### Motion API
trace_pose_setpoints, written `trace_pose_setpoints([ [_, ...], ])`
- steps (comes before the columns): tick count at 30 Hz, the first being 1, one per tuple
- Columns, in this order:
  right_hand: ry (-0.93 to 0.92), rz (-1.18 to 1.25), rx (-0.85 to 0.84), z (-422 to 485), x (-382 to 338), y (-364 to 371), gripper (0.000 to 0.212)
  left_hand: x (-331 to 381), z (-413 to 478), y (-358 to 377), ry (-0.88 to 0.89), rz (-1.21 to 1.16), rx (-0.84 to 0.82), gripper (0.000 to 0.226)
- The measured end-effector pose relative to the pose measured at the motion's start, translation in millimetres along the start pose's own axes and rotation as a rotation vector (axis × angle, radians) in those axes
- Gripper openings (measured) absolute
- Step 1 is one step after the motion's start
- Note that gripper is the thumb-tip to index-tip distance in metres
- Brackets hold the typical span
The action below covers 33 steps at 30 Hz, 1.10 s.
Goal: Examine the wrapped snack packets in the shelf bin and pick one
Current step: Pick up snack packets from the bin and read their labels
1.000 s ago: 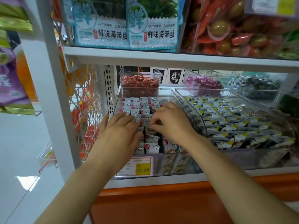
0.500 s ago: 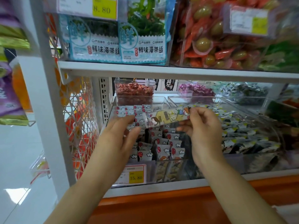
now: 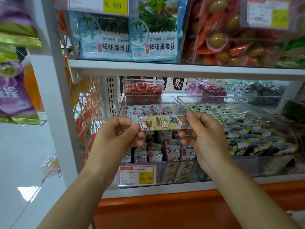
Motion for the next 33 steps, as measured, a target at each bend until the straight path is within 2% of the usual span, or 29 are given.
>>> trace_pose_setpoints([
  [5, 0.065, 0.102, -0.087, 2.3, 1.8, -1.1, 0.017, 0.5, 0.6, 1.6, -0.049, -0.186, -0.056, 0.008],
  [8, -0.015, 0.047, -0.103, 3.6, 1.2, -1.5, 0.019, -0.7, 1.5, 1.2, -0.069, -0.200, -0.066, 0.003],
  [11, -0.098, -0.055, -0.126, 2.3, -1.9, -1.2, 0.019, -1.3, 1.7, 0.9, -0.099, -0.201, -0.085, 0.012],
  [15, -0.151, -0.236, -0.166, -2.1, -2.1, 3.0, 0.018, 1.6, 0.3, 0.4, -0.050, -0.001, -0.074, 0.035],
  [18, -0.132, -0.256, -0.207, -2.9, 1.4, 5.0, 0.007, 2.6, 0.2, -1.6, -0.026, 0.015, -0.055, 0.040],
  [20, -0.165, -0.325, -0.216, -3.3, 3.1, 5.9, 0.013, 5.3, -0.7, -1.5, 0.002, 0.028, -0.066, 0.042],
  [22, -0.198, -0.386, -0.206, -3.0, 3.1, 6.7, 0.015, 6.9, -1.7, -0.4, 0.029, 0.071, -0.105, 0.042],
  [28, -0.134, -0.310, -0.172, 0.1, 3.4, 5.8, 0.008, 7.5, -3.2, -1.3, 0.070, 0.221, -0.157, 0.034],
  [33, -0.259, -0.478, -0.055, 0.5, -0.7, 3.1, 0.014, 4.7, -4.5, 2.6, 0.045, 0.363, -0.242, 0.025],
])
Point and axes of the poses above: each hand's wrist, its own z-axis towards the middle knuckle, its own y-axis out of the palm, x = y × z, the point moved 3 cm from there along z, towards the middle knuckle, and after that the axes turned 9 degrees about y, right-handed, at the moved point
